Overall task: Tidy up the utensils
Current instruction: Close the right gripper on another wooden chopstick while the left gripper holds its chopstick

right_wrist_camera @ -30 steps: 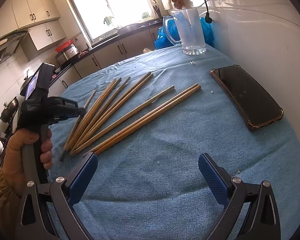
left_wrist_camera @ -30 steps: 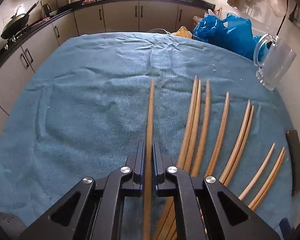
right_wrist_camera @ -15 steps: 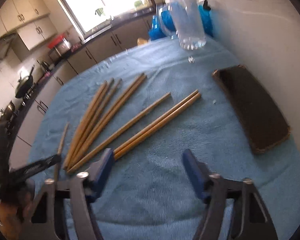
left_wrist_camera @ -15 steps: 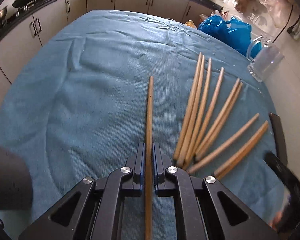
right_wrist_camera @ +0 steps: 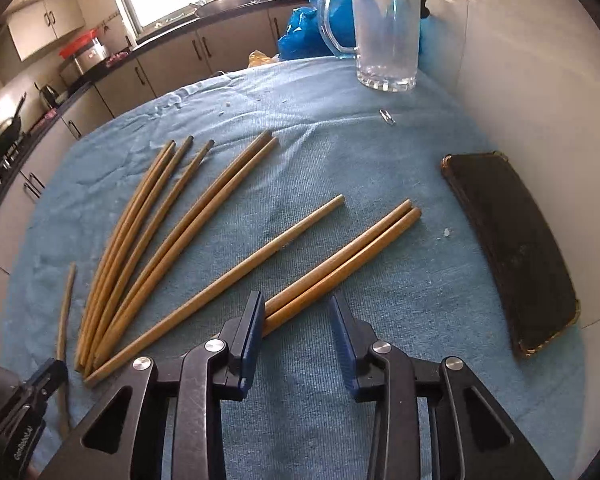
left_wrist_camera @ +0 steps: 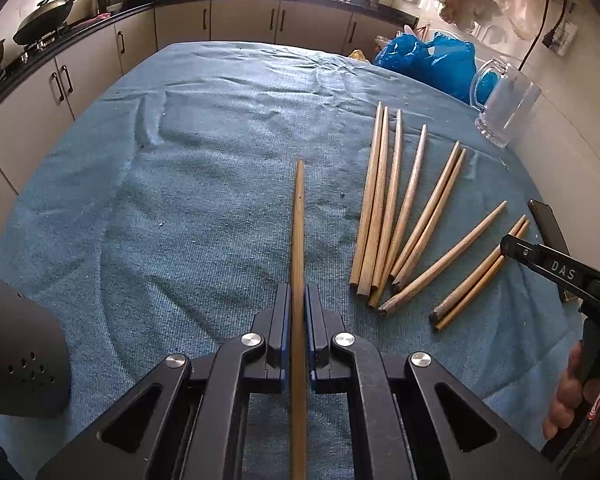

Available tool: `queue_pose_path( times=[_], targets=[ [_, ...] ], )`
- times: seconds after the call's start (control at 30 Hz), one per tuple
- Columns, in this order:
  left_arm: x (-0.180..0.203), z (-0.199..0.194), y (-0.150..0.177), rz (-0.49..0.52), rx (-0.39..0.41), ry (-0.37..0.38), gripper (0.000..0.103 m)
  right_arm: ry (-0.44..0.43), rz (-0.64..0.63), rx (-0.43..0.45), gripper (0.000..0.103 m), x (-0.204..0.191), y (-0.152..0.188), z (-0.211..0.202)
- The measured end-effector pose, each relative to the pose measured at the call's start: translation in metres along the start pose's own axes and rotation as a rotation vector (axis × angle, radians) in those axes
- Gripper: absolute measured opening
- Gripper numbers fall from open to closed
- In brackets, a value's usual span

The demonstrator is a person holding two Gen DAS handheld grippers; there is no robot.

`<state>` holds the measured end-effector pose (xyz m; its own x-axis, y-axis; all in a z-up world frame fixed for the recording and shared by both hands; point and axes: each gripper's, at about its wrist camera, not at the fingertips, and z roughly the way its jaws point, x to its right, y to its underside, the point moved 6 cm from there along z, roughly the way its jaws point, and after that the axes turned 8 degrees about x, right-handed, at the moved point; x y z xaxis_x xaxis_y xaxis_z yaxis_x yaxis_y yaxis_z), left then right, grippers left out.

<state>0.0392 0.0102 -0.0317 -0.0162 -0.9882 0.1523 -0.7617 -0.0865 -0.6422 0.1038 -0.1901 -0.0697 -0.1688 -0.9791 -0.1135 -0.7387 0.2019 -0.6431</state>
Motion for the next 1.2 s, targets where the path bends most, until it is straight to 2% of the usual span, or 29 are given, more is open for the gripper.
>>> queue_pose_path(
  times=[0.17,0.23,0.3,0.4,0.43,0.5,0.57,0.6,0.63,0.67,0.7,0.77,0.87,0.97,1.03,1.1,1.2],
  targets=[
    [0.003,-0.004,0.004,0.023,0.005,-0.018,0.006,0.011,-0.052,-0.031,0.037,-0.015,-0.005,0.007],
    [0.003,-0.009,0.009,0.020,-0.008,-0.014,0.006,-0.014,-0.057,-0.046,0.033,-0.014,-0.002,0.004],
    [0.001,-0.014,0.015,0.014,-0.018,0.003,0.006,-0.046,-0.057,-0.063,0.017,-0.010,0.005,-0.004],
    [-0.002,-0.023,0.025,-0.008,-0.036,0.030,0.006,-0.025,-0.087,-0.098,0.017,0.007,0.025,-0.015],
    [-0.003,-0.026,0.029,-0.015,-0.042,0.047,0.006,-0.029,-0.098,-0.079,0.015,0.012,0.030,-0.021],
    [-0.004,-0.032,0.037,-0.023,-0.051,0.068,0.006,0.024,-0.154,-0.082,0.014,0.023,0.041,-0.033],
    [-0.006,-0.039,0.045,-0.027,-0.055,0.079,0.006,0.064,-0.185,-0.091,0.014,0.030,0.046,-0.040],
    [-0.006,-0.043,0.049,-0.029,-0.055,0.083,0.006,0.044,-0.152,-0.103,0.015,0.034,0.047,-0.043],
    [-0.006,-0.045,0.052,-0.026,-0.051,0.085,0.006,-0.021,-0.082,-0.113,0.015,0.035,0.045,-0.045],
    [-0.006,-0.046,0.053,-0.022,-0.046,0.087,0.006,-0.084,-0.012,-0.114,0.020,0.034,0.042,-0.045],
    [-0.006,-0.047,0.054,-0.021,-0.041,0.089,0.006,-0.124,0.047,-0.107,0.030,0.033,0.037,-0.045],
    [-0.007,-0.048,0.054,-0.028,-0.040,0.092,0.006,-0.156,0.093,-0.091,0.036,0.027,0.029,-0.042],
    [-0.007,-0.049,0.055,-0.024,-0.036,0.092,0.006,-0.168,0.117,-0.091,0.036,0.013,0.021,-0.032],
    [-0.006,-0.049,0.055,-0.017,-0.029,0.091,0.007,-0.119,0.119,-0.101,0.036,0.006,0.015,-0.018],
    [-0.007,-0.050,0.055,-0.014,-0.026,0.089,0.007,-0.047,0.088,-0.102,0.035,0.004,0.010,-0.013],
    [-0.007,-0.050,0.055,-0.016,-0.027,0.088,0.007,0.013,0.060,-0.112,0.029,0.002,0.009,-0.011],
    [-0.007,-0.050,0.056,-0.021,-0.034,0.084,0.007,0.083,-0.004,-0.118,0.028,-0.004,0.001,-0.005]
  ],
)
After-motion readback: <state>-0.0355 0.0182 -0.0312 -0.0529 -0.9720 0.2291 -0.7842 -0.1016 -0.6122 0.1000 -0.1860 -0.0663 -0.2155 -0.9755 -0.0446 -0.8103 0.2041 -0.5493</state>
